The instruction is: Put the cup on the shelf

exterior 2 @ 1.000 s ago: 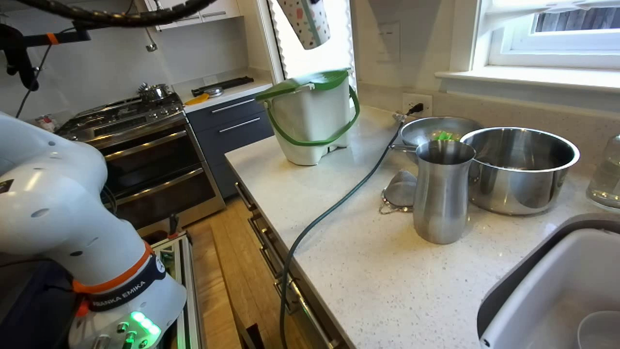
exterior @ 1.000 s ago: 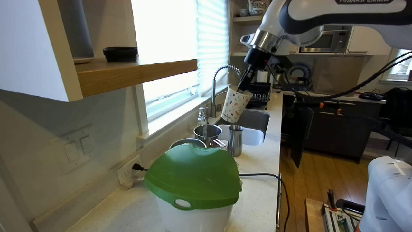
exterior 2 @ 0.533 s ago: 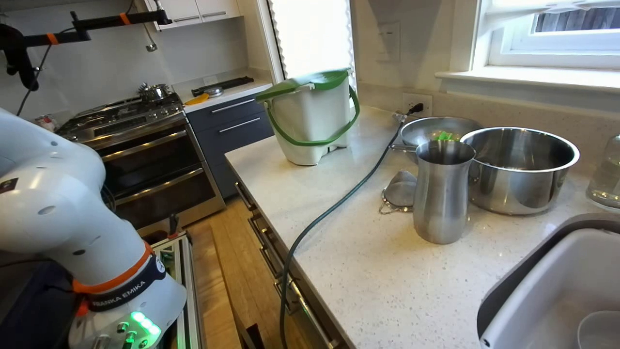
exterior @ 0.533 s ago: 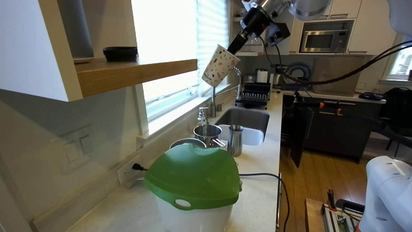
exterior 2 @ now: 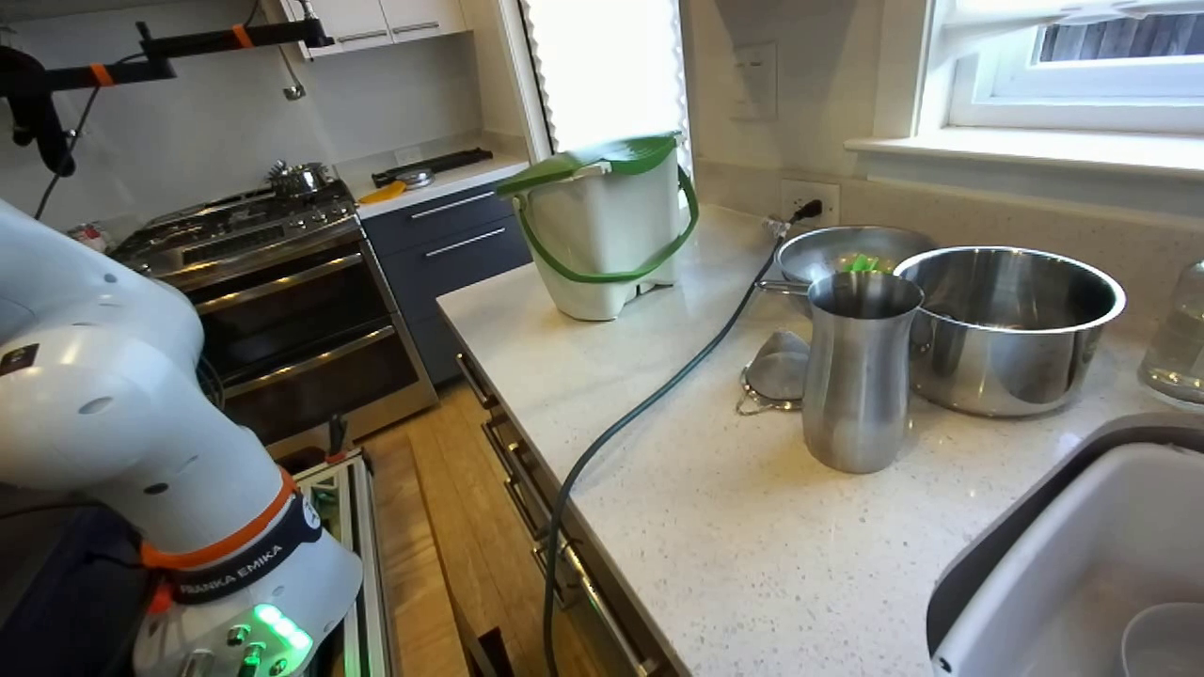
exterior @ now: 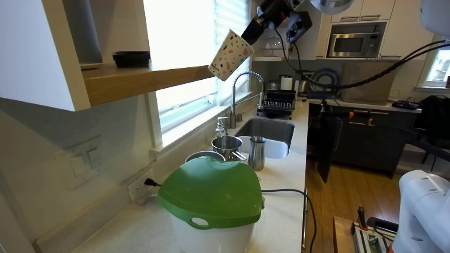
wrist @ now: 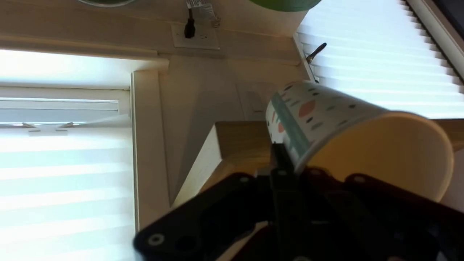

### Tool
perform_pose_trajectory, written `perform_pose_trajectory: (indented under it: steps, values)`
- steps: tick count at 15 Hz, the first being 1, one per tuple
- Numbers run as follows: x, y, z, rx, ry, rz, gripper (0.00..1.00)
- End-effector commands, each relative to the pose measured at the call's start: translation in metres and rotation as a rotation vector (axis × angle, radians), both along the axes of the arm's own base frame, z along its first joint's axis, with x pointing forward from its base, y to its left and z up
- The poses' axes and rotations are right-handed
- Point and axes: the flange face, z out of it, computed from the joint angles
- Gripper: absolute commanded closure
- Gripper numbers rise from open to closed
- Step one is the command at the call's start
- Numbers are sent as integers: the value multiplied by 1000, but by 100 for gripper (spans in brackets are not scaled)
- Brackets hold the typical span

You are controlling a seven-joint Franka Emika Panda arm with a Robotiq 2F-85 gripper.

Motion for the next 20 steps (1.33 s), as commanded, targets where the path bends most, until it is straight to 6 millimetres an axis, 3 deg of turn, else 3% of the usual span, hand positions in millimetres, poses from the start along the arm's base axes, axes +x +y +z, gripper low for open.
perform_pose_trajectory:
  steps: [1, 9, 17, 18, 20]
  values:
    - [0, 3, 4, 40, 12, 0, 99]
    - [19, 12, 34, 199, 16, -224, 99]
    - [58, 33, 40, 282, 75, -448, 99]
    - [62, 35, 39, 287, 90, -468, 78]
    - [70, 40, 38, 290, 100, -494, 65]
